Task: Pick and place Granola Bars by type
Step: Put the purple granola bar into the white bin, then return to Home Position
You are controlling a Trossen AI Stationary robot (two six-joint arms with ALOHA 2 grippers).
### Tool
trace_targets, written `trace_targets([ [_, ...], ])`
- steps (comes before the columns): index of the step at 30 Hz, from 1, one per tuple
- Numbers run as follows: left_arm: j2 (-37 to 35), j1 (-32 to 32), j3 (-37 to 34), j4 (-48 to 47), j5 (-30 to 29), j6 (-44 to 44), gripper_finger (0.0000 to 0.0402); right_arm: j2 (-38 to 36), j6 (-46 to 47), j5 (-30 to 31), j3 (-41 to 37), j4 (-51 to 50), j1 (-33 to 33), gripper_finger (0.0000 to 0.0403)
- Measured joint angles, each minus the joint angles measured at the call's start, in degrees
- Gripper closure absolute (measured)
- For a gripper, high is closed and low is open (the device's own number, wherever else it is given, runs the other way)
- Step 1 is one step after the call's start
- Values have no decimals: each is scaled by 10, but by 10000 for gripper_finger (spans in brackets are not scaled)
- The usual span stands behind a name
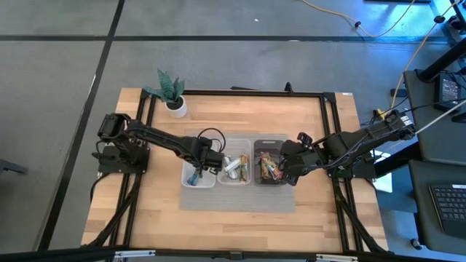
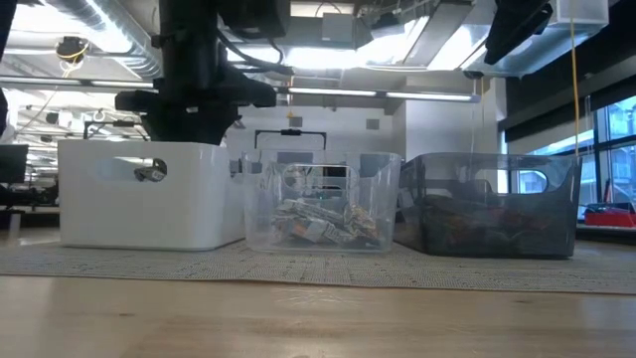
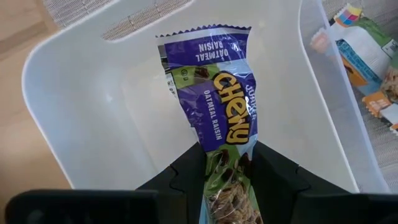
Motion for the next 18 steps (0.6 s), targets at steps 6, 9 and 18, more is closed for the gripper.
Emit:
trace_targets([
  [6,0,1,0,0,10,2,280,0,1,-3,0,0,0,229],
  [9,0,1,0,0,10,16,263,0,-2,-33,0,0,0,229],
  [18,-55,-6,37,-37,-50,108,227,-16,25,-125,0,8,-6,229],
])
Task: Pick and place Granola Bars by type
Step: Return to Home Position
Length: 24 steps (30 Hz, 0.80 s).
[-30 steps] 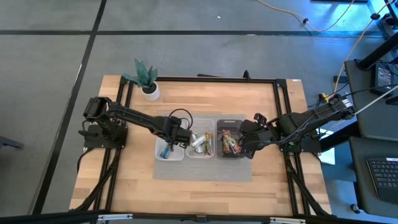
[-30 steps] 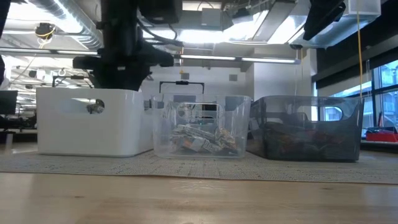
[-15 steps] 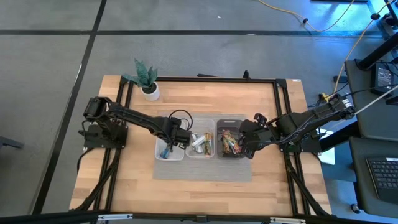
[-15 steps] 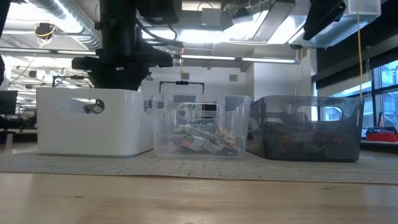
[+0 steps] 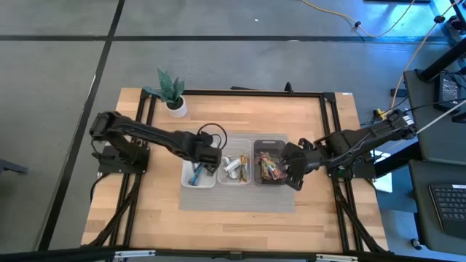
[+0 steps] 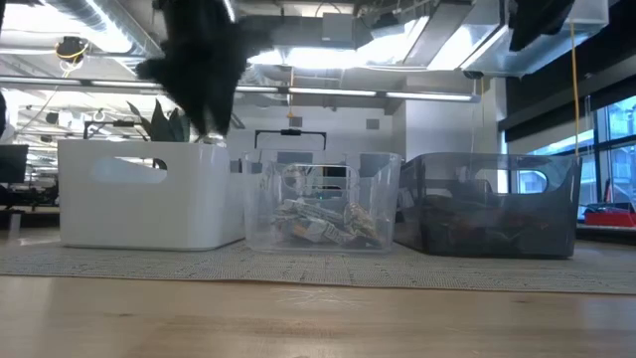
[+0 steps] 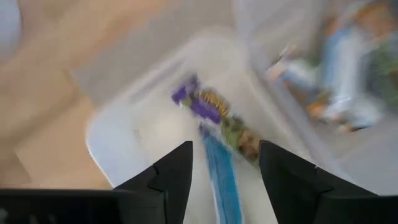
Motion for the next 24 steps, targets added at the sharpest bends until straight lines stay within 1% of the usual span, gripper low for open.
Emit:
trace_targets([
  [3,-51,-10,6,20,-34,63,227,-24,-13,-2,0,19,0,229],
  [6,-108,-19,-1,43,-38,124,230,-46,-24,0,0,47,0,229],
  [7,-128,-25,-9,61,-39,162,230,-52,-29,8,0,57,1,229],
  [8,-146,-32,-18,84,-40,207,231,-57,-36,16,0,63,2,229],
  [10,-181,-49,-43,168,-38,283,230,-66,-45,26,0,71,2,229],
  [13,-232,-59,-93,294,-7,351,227,-78,-57,26,-17,118,1,229],
  [16,-279,-56,-156,386,28,385,227,-97,-84,8,-77,232,1,229],
  [19,-331,-51,-215,420,46,388,229,-128,-103,-18,-143,329,-4,229],
  [22,-389,-38,-269,443,43,378,230,-180,-96,-18,-198,371,-9,229],
  [24,-429,-35,-306,456,42,373,230,-219,-105,-2,-236,391,-9,229],
])
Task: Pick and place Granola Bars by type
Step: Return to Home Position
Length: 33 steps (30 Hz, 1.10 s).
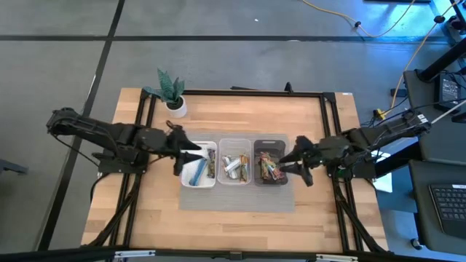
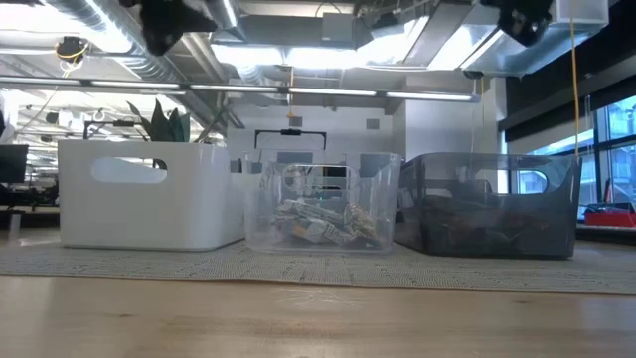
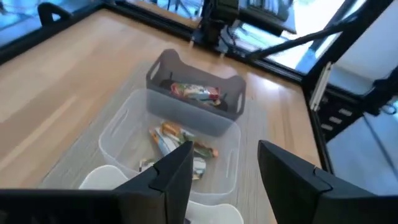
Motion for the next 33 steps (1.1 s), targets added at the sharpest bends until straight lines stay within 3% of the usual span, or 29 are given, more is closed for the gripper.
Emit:
trace_targets([
  [4,-79,-1,-70,17,-26,4,230,-81,-23,40,-86,59,0,229],
  [10,-165,0,-136,-21,-95,24,227,-187,-2,44,-190,97,-7,229],
  [12,-177,-2,-150,-34,-81,-29,226,-214,6,45,-212,93,-7,229],
  [18,-225,5,-192,-32,-59,-34,230,-276,0,116,-282,107,-7,229],
  [23,-313,8,-223,-18,-46,-19,230,-324,-24,82,-318,142,-7,229],
  [33,-497,8,-304,-10,-52,12,226,-429,-119,77,-362,162,-11,229],
])
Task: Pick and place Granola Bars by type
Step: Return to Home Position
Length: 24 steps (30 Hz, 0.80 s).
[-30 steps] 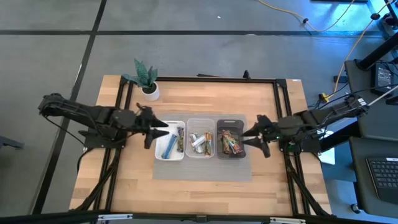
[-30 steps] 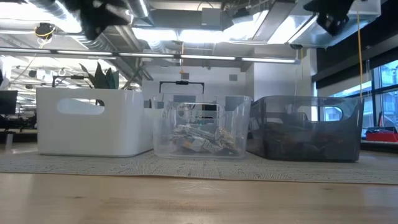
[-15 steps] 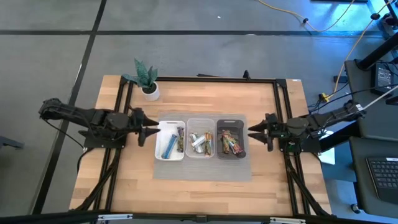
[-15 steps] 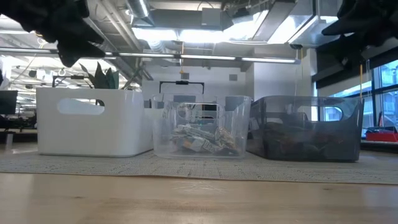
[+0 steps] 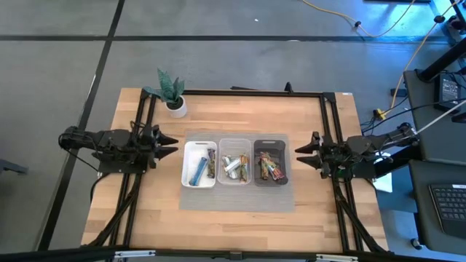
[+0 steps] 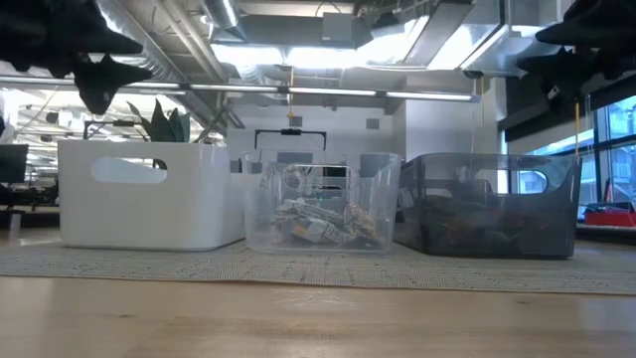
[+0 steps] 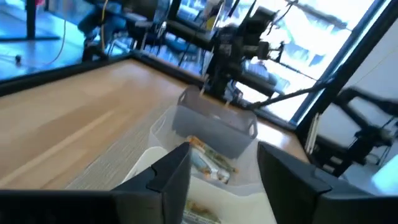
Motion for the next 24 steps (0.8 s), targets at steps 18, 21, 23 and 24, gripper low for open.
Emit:
trace_targets([
  [18,-2,97,-18,26,10,59,226,-88,-105,-45,-117,115,-152,229],
  [21,-2,118,-18,27,47,67,226,-88,-106,-91,-117,100,-202,229],
  [23,-2,131,-19,31,63,73,227,-88,-107,-129,-117,95,-231,229],
  [24,-2,136,-26,44,66,75,228,-88,-107,-147,-117,93,-244,229],
])
